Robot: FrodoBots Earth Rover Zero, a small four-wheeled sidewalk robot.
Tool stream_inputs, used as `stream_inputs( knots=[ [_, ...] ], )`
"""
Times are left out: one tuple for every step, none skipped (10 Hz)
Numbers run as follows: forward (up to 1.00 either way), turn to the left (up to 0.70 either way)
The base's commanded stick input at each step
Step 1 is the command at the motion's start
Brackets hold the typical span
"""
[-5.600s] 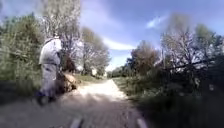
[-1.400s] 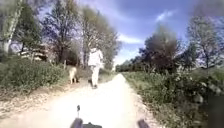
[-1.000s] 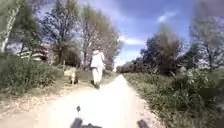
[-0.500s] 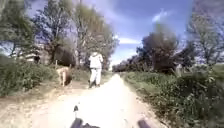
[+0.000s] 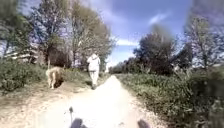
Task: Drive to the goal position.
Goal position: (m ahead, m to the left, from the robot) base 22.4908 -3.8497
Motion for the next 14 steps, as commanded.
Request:
stream_inputs(
  knots=[
    [0.7,0.0],
    [0.7,-0.11],
    [0.7,-0.31],
    [0.7,-0.01],
    [0.7,0.0],
    [0.7,-0.3],
    [0.7,-0.11],
    [0.7,0.0],
    [0.7,0.0],
    [0.7,-0.3],
    [0.7,-0.14],
    [0.7,0.0],
    [0.7,0.0],
    [0.7,0.0]
  ],
)
